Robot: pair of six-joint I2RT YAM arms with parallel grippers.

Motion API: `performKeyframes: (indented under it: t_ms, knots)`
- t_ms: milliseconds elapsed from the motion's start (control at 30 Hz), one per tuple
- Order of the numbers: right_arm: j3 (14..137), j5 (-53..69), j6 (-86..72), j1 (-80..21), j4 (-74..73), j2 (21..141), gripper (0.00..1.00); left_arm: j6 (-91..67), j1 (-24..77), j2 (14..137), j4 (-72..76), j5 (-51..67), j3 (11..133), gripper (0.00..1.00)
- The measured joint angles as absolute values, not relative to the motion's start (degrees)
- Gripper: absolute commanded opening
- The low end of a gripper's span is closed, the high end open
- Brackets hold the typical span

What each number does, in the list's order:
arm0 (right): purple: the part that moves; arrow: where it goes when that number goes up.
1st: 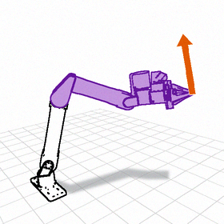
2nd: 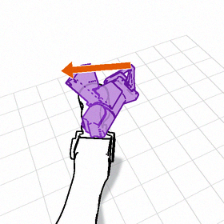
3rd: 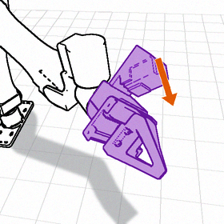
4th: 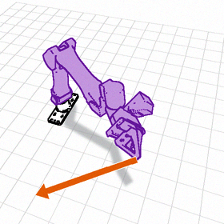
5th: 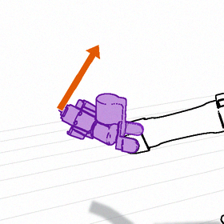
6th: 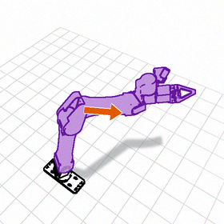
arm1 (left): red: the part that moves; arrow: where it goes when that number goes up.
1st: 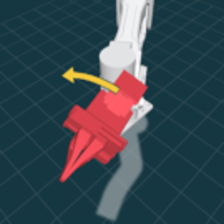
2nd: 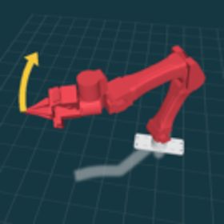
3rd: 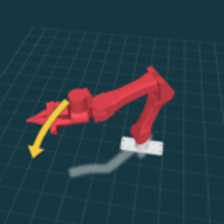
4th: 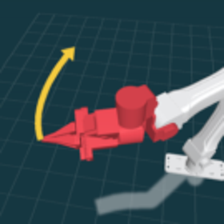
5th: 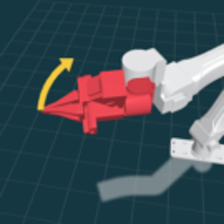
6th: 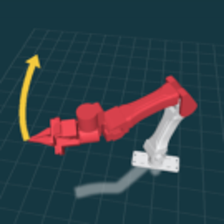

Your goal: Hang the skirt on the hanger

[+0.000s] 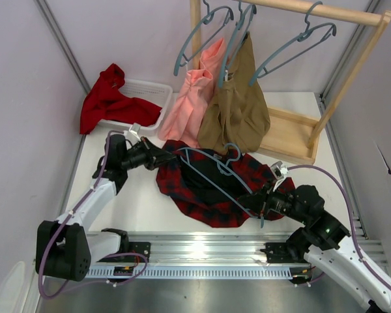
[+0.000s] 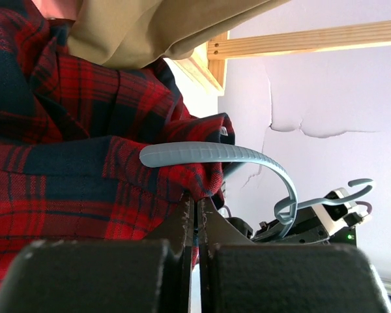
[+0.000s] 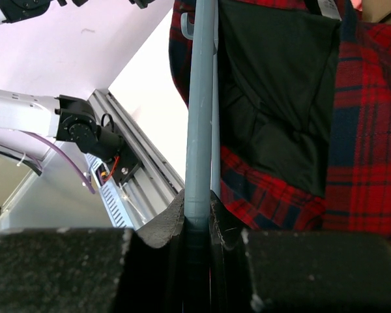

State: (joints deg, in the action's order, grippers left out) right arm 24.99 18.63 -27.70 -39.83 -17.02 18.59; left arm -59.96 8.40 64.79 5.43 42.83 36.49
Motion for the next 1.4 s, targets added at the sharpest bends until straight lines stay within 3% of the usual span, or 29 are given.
performKeyframes:
  t_ms: [633,967,1400]
  knots:
    - [24.99,18.96,-31.48,-39.90,-19.99,13.56,0.00,-64.77,7.66,64.05,9.41,43.24,33.45,0.00]
    - [24.99,18.61,-32.56,-39.94,-20.95,12.67,0.00,-76.05,7.46,58.67,15.31,38.63,26.94,0.00]
    - [24.99,17.61,-29.98,-39.92,-20.84,12.67,0.00,-91.24,6.83,54.35,12.43,32.21,25.91,0.00]
